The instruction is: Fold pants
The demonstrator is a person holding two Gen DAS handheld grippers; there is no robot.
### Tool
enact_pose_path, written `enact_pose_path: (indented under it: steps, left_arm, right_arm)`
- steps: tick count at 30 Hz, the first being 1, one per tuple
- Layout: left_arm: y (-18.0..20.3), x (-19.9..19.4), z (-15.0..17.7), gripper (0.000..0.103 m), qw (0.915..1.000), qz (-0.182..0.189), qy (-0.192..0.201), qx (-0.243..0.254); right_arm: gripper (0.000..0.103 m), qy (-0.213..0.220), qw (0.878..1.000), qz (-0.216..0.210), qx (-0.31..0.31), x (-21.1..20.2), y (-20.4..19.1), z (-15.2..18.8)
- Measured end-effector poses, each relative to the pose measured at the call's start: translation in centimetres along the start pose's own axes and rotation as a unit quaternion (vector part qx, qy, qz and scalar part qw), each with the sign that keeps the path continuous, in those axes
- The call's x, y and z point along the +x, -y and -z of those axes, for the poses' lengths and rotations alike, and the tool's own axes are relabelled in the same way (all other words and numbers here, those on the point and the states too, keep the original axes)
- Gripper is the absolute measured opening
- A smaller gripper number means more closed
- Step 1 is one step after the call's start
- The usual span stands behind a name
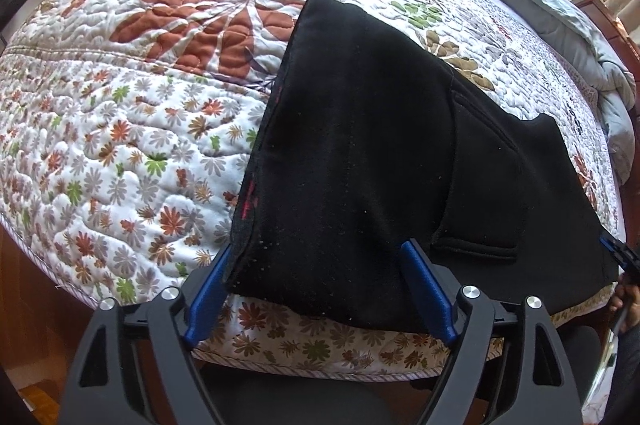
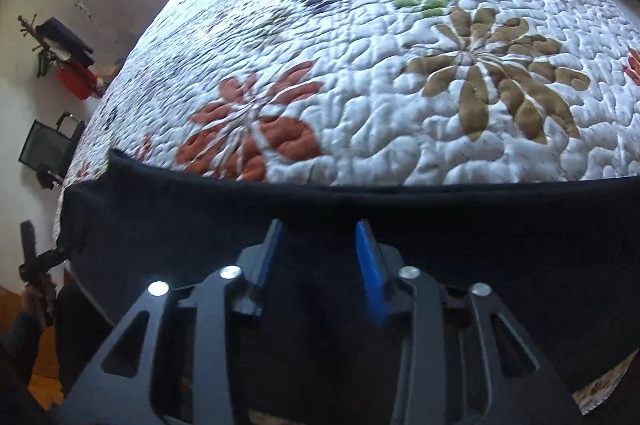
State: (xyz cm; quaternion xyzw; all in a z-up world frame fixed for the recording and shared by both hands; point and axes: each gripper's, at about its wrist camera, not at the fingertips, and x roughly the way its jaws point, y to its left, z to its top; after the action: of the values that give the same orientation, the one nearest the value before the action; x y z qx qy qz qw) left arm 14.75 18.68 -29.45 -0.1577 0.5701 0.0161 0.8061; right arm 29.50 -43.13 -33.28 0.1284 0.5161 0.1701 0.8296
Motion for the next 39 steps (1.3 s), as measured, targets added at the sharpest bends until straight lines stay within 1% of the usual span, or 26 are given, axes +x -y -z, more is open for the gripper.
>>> enact_pose_path:
  steps: [2, 3, 4, 5, 7, 8, 10, 11, 12, 13, 14, 15, 16, 17, 18, 19, 21, 23, 26, 28, 29, 31, 33, 34, 37, 39]
  left_arm:
    - [-0.1, 0.0, -0.1, 0.083, 1.0, -0.001, 0.0, 0.001]
    - [-0.1, 0.1, -0.1, 0.083, 1.0, 0.0, 0.0, 0.001]
    - [-0.1, 0.1, -0.1, 0.083, 1.0, 0.001, 0.0, 0.001]
    - [-0.5, 0.2, -0.2, 0.083, 1.0, 0.002, 0.0, 0.002]
    - [-0.5, 0.2, -0.2, 0.084, 1.0, 0.001, 0.0, 0.003]
    - [-0.6, 0.3, -0.2, 0.084, 1.0, 0.001, 0.0, 0.004]
    - [-0.6, 0.4, -0.2, 0.084, 1.0, 0.0, 0.0, 0.004]
    - [-0.6, 0.4, -0.2, 0.084, 1.0, 0.001, 0.0, 0.003]
    - [-0.6, 0.4, -0.2, 0.084, 1.0, 0.001, 0.0, 0.003]
    - [-0.5, 0.3, -0.1, 0.084, 1.0, 0.001, 0.001, 0.003]
    - [-0.6, 0.3, -0.1, 0.084, 1.0, 0.001, 0.001, 0.003]
    - [-0.6, 0.3, -0.1, 0.084, 1.0, 0.001, 0.002, 0.002]
    - [-0.6, 0.2, 0.1, 0.084, 1.0, 0.001, 0.003, 0.001]
    - [-0.7, 0.2, 0.1, 0.084, 1.0, 0.002, 0.004, 0.0]
    - [-0.8, 0.3, 0.2, 0.085, 1.0, 0.002, 0.005, -0.001]
    - [-0.9, 0.3, 0.2, 0.085, 1.0, 0.002, 0.005, -0.002]
    - [-0.9, 0.4, 0.3, 0.085, 1.0, 0.001, 0.005, -0.002]
    - [-0.9, 0.4, 0.4, 0.085, 1.0, 0.0, 0.005, -0.002]
    - [-0.8, 0.4, 0.4, 0.085, 1.0, 0.0, 0.005, -0.002]
    - [-0.8, 0.4, 0.4, 0.085, 1.0, -0.001, 0.005, -0.001]
    - [-0.8, 0.4, 0.4, 0.085, 1.0, -0.002, 0.005, -0.001]
    - [-0.7, 0.4, 0.5, 0.085, 1.0, -0.003, 0.006, -0.002]
    - [-0.6, 0.3, 0.6, 0.085, 1.0, -0.004, 0.006, -0.003]
    - [-0.6, 0.3, 0.6, 0.086, 1.0, -0.004, 0.006, -0.003]
    - [-0.5, 0.2, 0.6, 0.086, 1.0, -0.004, 0.006, -0.003]
    - [-0.6, 0.3, 0.6, 0.086, 1.0, -0.004, 0.007, -0.003]
  right_arm:
    - [0.031, 0.019, 1.0, -0.013, 0.021, -0.8, 0.7, 0.1]
    - [0.035, 0.036, 0.999, -0.013, 0.029, -1.7, 1.2, 0.2]
    - [0.043, 0.056, 0.998, -0.011, 0.038, -2.9, 1.7, 0.4]
    - [0.043, 0.08, 0.995, -0.01, 0.058, -4.5, 3.1, 0.9]
    - [0.043, 0.112, 0.989, 0.001, 0.101, -6.9, 6.2, 1.9]
    - [0.043, 0.128, 0.982, 0.007, 0.14, -8.2, 8.9, 2.7]
    - [0.046, 0.143, 0.965, 0.015, 0.218, -9.6, 13.8, 4.0]
    - [0.043, 0.144, 0.953, 0.015, 0.267, -10.0, 16.9, 5.0]
    - [0.031, 0.152, 0.94, -0.003, 0.305, -10.6, 19.5, 5.9]
    - [0.029, 0.16, 0.932, -0.008, 0.325, -11.3, 20.8, 6.4]
    - [0.034, 0.185, 0.919, -0.015, 0.348, -12.6, 22.0, 7.2]
    - [0.051, 0.213, 0.904, -0.03, 0.369, -14.0, 23.0, 8.1]
    - [0.058, 0.24, 0.889, -0.047, 0.388, -15.2, 23.7, 9.1]
    - [0.059, 0.258, 0.872, -0.063, 0.412, -16.3, 24.6, 10.3]
    - [0.06, 0.263, 0.864, -0.071, 0.424, -16.7, 25.1, 11.2]
    - [0.06, 0.264, 0.859, -0.077, 0.432, -16.9, 25.5, 12.1]
    - [0.06, 0.252, 0.854, -0.082, 0.447, -16.4, 25.9, 13.5]
    - [0.06, 0.25, 0.85, -0.097, 0.453, -15.5, 25.9, 14.5]
    - [0.062, 0.251, 0.845, -0.11, 0.459, -14.4, 25.9, 14.8]
    - [0.068, 0.257, 0.841, -0.115, 0.463, -13.9, 25.9, 14.6]
    - [0.068, 0.26, 0.839, -0.119, 0.463, -13.7, 25.6, 14.4]
    - [0.067, 0.259, 0.84, -0.137, 0.456, -13.4, 25.4, 13.9]
    - [0.067, 0.253, 0.847, -0.137, 0.448, -13.4, 25.1, 13.2]
    - [0.067, 0.251, 0.848, -0.136, 0.446, -13.3, 25.1, 13.0]
    - [0.067, 0.261, 0.834, -0.153, 0.461, -12.7, 25.5, 13.5]
    - [0.067, 0.265, 0.83, -0.175, 0.459, -12.1, 25.5, 13.6]
